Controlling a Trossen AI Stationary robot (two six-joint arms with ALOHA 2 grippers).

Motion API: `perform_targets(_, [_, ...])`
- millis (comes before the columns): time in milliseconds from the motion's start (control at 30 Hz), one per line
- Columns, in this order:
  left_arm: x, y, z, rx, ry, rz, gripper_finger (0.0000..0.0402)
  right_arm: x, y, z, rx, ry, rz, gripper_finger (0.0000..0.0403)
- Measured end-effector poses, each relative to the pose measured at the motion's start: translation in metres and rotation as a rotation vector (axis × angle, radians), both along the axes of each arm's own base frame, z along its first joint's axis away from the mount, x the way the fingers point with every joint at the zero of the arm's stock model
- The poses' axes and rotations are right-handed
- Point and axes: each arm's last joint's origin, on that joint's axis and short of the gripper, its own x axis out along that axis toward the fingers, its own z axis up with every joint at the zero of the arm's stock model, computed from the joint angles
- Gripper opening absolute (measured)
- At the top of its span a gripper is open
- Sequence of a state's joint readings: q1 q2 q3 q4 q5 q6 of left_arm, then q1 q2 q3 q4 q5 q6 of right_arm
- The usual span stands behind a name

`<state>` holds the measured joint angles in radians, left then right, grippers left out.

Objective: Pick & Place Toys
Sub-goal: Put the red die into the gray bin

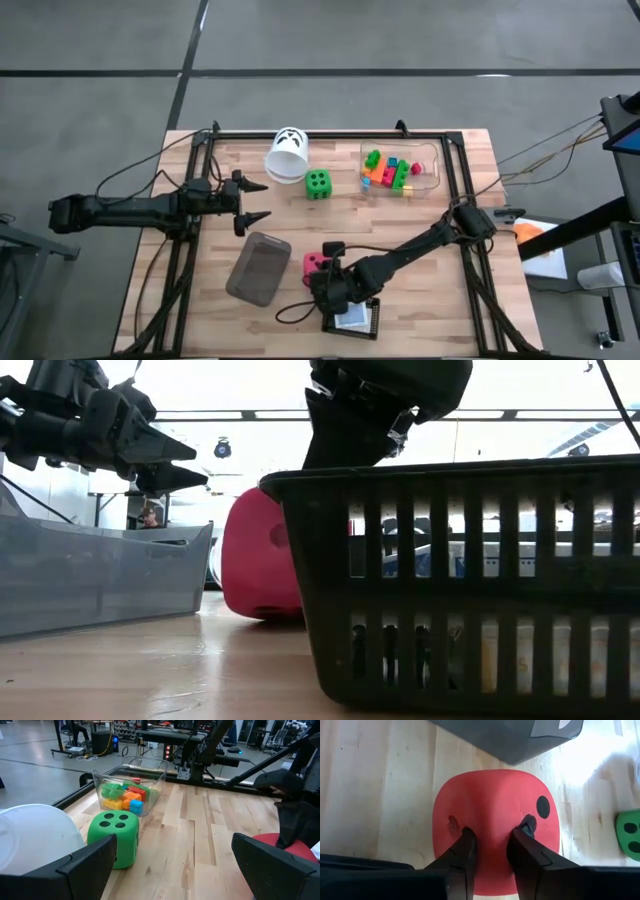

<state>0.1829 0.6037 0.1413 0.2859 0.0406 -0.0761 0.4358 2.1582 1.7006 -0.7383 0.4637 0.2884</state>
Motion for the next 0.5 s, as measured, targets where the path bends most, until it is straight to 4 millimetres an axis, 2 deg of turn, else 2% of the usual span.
perform_targets(167, [0.000, 0.000, 0.000, 0.000, 0.000, 0.000, 0.0395, -0.006, -0.001, 0.009, -0.041, -0.002, 0.008, 0.0080])
perform_targets(500, [0.000, 0.000, 0.000, -0.001, 0.003, 0.000, 0.0395, -0.019, -0.007, 0.051, -0.061, -0.069, 0.027, 0.0075])
